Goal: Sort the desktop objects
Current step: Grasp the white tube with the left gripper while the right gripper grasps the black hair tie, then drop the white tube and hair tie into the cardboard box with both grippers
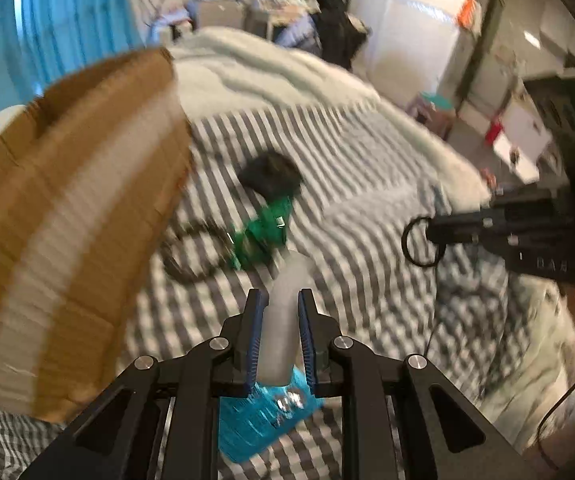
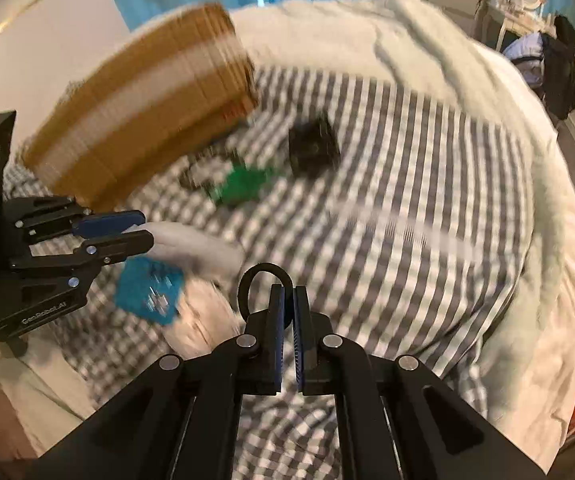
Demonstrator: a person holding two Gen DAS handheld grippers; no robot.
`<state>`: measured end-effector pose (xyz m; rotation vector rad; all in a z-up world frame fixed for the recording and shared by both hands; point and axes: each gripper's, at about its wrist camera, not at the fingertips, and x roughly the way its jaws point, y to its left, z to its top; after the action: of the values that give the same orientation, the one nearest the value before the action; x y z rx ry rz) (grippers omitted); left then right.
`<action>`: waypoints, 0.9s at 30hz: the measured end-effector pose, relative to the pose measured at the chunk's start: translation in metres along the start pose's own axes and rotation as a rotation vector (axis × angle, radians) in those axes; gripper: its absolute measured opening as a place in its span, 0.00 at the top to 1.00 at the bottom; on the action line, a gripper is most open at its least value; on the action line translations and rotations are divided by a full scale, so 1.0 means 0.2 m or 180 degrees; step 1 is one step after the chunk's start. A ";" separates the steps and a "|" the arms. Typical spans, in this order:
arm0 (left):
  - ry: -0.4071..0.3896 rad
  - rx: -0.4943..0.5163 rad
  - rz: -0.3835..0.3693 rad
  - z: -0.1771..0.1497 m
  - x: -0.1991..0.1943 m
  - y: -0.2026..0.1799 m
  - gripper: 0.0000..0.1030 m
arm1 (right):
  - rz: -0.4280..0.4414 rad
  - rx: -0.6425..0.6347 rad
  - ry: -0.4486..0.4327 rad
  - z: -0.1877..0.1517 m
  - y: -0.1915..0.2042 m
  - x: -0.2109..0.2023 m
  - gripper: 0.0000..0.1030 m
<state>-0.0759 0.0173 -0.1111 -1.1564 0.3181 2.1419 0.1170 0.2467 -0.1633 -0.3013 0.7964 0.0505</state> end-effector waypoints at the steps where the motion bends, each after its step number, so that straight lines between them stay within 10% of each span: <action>1: -0.0071 -0.0039 0.0011 0.03 -0.03 0.02 0.83 | 0.0001 -0.0011 -0.0068 0.03 0.01 -0.03 0.96; 5: -0.0399 -0.0197 0.0041 0.18 -0.21 0.11 0.98 | 0.0036 -0.0087 -0.0319 0.19 0.10 -0.15 0.96; 14: -0.0926 -0.0374 0.0025 0.37 -0.51 0.27 0.98 | 0.0119 -0.0403 -0.0672 0.51 0.35 -0.30 0.96; 27: 0.0412 -0.0220 0.0169 -0.26 0.13 0.21 0.89 | 0.0108 -0.0410 -0.0064 0.29 0.31 0.04 0.96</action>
<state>-0.0795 -0.0275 -0.1666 -1.3434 0.3382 2.1433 0.1539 0.3220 -0.1465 -0.4086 0.7798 0.1369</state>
